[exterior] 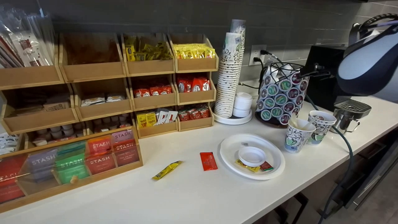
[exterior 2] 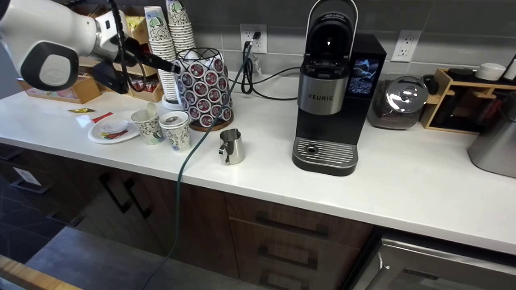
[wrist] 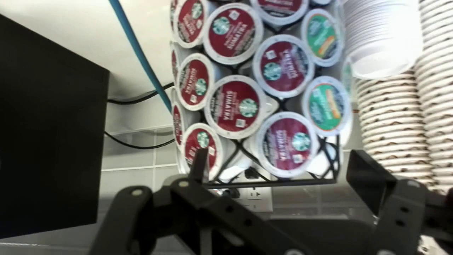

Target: Pick up the coffee capsule from the white plate and put it in the rack of coffee capsules

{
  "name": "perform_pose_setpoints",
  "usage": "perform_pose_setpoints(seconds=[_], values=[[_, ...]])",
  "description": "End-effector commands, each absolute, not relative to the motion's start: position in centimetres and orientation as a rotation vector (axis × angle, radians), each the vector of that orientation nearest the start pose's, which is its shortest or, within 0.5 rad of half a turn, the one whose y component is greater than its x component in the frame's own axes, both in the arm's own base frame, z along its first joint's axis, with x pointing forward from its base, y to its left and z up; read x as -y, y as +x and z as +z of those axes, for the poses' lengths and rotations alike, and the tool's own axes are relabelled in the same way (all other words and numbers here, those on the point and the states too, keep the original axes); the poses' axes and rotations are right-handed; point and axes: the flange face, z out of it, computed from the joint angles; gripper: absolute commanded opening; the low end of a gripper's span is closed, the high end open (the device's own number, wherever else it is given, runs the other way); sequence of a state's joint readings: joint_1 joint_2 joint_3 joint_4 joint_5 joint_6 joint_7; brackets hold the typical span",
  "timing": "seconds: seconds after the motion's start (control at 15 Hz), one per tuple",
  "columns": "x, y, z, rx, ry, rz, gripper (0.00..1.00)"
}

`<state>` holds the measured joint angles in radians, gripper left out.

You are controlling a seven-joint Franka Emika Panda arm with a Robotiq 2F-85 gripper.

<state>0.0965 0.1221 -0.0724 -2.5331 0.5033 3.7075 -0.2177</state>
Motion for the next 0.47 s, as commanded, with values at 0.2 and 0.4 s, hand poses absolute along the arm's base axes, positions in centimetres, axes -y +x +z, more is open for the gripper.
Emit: perform_pose_setpoints(seconds=[0.2,0.4], values=[[-0.7,41.2,39.5,-0.002,-2.806,-1.355,1.00],[-1.1,42.8,40.1,-0.003,-2.778,-1.425,1.00]])
